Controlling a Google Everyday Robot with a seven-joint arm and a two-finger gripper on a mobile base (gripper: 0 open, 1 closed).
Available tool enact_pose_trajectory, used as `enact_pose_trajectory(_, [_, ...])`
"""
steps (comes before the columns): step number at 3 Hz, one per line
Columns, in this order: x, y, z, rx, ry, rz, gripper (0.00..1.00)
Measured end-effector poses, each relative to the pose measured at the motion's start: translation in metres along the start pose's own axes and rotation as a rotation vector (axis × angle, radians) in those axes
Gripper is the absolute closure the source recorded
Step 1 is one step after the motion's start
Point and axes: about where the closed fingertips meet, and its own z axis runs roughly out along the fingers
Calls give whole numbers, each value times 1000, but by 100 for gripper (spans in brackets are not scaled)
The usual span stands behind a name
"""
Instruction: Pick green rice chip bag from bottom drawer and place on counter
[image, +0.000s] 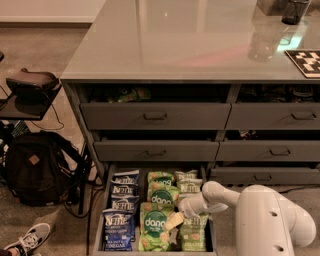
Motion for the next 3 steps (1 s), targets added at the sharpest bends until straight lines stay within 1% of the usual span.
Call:
enact_pose_trajectory(1, [0,0,0,0,0,0,19])
enact_pose_trajectory(3, [0,0,0,0,0,0,66])
